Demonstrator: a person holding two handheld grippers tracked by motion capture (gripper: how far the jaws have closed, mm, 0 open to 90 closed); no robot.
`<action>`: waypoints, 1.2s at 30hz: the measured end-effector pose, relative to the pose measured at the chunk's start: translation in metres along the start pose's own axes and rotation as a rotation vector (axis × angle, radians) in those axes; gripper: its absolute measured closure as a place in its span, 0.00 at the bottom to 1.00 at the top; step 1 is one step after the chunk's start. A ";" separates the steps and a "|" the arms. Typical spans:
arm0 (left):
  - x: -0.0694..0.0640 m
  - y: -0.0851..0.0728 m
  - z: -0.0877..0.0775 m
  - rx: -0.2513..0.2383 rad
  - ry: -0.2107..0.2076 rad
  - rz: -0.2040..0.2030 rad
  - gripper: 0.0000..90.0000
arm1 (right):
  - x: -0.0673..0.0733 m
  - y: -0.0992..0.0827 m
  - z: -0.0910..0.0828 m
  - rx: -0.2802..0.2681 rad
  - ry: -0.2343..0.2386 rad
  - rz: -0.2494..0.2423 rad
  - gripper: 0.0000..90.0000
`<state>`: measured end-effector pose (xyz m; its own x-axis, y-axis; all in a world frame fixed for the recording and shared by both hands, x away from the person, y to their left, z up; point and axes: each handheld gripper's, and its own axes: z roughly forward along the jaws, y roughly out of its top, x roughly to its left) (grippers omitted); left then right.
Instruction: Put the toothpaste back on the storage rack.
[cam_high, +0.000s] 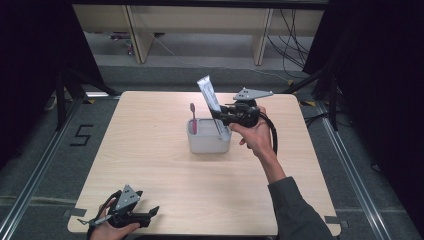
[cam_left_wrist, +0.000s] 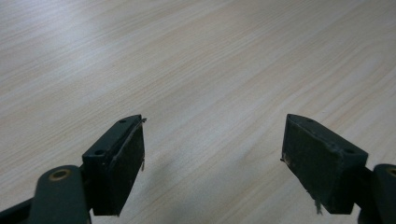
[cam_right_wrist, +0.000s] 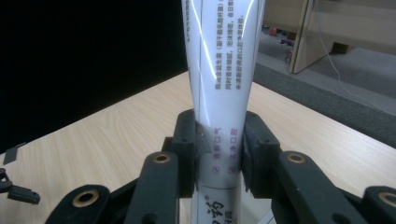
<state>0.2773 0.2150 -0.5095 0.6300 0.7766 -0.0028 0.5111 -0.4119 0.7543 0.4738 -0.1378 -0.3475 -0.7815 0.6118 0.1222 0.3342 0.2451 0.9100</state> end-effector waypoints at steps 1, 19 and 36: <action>0.000 0.000 0.000 0.000 -0.001 0.002 0.22 | -0.003 0.001 0.002 -0.016 -0.002 -0.021 0.78; -0.001 0.000 0.001 -0.007 0.000 0.000 0.22 | -0.016 0.001 0.034 -0.054 -0.036 0.004 0.78; -0.005 0.000 0.004 -0.034 -0.009 -0.020 0.21 | -0.024 -0.010 0.060 -0.080 -0.070 0.033 0.78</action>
<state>0.2763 0.2093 -0.5120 0.6252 0.7801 -0.0244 0.5039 -0.3795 0.7759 0.5206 -0.1102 -0.3836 -0.7313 0.6701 0.1275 0.3138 0.1645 0.9351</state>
